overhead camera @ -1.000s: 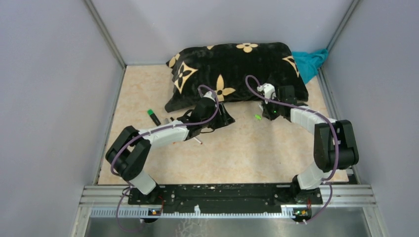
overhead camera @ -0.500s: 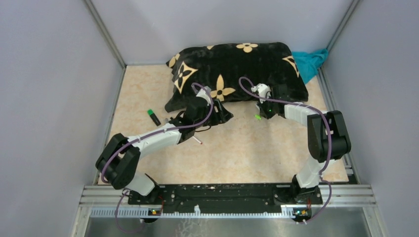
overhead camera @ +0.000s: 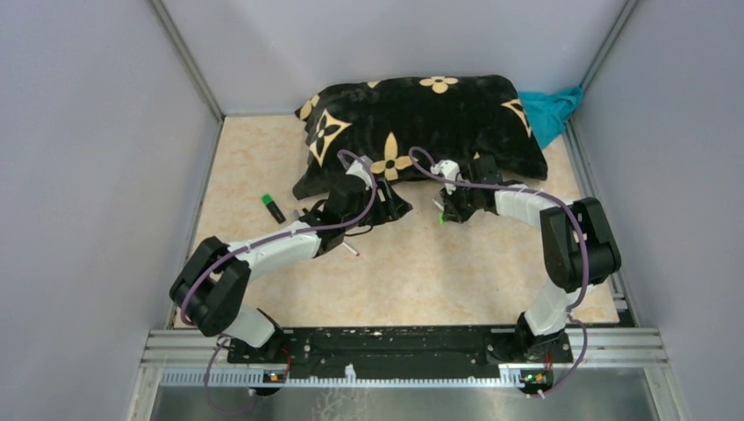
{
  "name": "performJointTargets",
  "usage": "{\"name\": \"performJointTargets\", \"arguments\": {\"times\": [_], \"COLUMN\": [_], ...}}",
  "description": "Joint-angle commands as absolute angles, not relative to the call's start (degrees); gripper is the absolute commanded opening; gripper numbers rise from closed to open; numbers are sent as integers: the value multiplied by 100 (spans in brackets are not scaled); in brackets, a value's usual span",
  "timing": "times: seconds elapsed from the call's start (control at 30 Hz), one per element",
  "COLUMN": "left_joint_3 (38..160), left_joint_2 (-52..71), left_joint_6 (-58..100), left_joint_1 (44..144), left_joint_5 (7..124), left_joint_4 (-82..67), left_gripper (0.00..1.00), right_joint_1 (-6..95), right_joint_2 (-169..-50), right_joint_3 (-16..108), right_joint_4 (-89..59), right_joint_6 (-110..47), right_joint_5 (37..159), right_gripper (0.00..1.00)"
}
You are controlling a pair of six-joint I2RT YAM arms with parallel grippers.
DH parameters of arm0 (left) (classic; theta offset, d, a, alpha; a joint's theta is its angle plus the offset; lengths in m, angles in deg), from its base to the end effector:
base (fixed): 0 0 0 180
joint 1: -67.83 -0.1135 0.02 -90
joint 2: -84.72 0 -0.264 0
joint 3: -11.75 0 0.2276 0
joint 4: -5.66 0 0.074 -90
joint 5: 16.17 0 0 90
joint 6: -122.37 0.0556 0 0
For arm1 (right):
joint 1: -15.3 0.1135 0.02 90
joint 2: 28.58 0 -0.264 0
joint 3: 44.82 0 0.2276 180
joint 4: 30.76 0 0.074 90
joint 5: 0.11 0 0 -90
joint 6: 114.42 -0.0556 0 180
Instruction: Insert the pens into the pen caps
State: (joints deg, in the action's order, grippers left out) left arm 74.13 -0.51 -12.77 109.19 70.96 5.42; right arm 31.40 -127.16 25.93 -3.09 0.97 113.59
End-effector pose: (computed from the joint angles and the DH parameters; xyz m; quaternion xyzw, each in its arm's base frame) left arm 0.2436 -0.2181 0.2374 -0.0137 0.8341 -0.3928 0.3871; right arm 0.3122 0.1134 0.1653 -0.3880 0.8525 0.1720 0.3052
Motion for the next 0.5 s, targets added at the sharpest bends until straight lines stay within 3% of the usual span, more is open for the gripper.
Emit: {"name": "performJointTargets", "arguments": {"times": [0.0, 0.27, 0.47], "left_joint_3": [7308, 7371, 7573], "left_joint_2": [-106, -190, -284], "left_joint_6": [-1429, -1514, -1450], "left_joint_1": [10887, 10887, 10918], "left_joint_5": [6845, 6789, 6737], "left_joint_4": [784, 587, 337], "left_gripper": [70, 69, 69], "right_joint_1": [3378, 3514, 3048], "right_joint_2": [-12348, -11999, -11552], "right_joint_3": [2619, 2886, 3092], "right_joint_4": [-178, 158, 928], "right_joint_6": [-252, -706, -496], "right_joint_5": [12227, 12603, 13376], "right_gripper": [0, 0, 0]}}
